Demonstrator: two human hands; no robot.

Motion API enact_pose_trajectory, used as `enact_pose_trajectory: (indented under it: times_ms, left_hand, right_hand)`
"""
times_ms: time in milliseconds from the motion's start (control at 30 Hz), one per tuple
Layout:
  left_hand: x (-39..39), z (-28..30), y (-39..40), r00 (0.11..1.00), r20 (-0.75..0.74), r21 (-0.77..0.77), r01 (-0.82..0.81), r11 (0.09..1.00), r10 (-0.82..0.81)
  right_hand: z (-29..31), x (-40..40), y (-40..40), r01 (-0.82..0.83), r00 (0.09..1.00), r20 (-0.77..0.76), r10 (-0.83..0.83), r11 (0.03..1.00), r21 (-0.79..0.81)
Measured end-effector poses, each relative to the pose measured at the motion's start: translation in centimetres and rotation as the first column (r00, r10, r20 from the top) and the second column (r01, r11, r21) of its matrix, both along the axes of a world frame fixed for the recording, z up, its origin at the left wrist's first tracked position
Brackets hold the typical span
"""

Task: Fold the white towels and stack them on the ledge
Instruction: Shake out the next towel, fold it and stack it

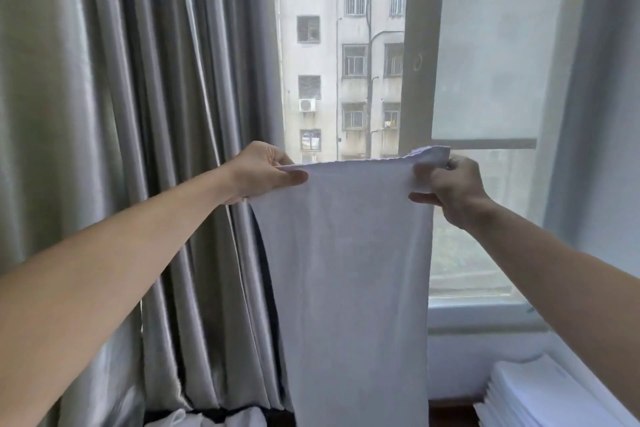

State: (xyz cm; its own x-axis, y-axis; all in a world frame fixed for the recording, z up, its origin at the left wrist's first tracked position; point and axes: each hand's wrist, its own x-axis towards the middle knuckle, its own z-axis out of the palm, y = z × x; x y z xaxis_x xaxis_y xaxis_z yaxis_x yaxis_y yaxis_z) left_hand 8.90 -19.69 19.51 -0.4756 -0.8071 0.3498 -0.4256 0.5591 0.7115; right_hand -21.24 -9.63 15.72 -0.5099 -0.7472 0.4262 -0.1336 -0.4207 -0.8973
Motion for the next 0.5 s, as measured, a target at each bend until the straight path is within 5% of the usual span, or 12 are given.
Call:
enact_pose_trajectory:
  times_ms: [200, 500]
  left_hand:
    - [1.0, -0.4, -0.6, 0.993, 0.12, 0.031, 0.012, 0.999, -0.015]
    - [2.2, -3.9, -2.7, 0.918, -0.314, 0.19, -0.191, 0.963, 0.244]
  right_hand:
    - [-0.6, -3.0, 0.1, 0.079, 0.996, -0.021, -0.082, 0.989, -0.129]
    - [-0.4, -4.9, -0.3, -0.01, 0.984, -0.181, 0.007, 1.0, -0.016]
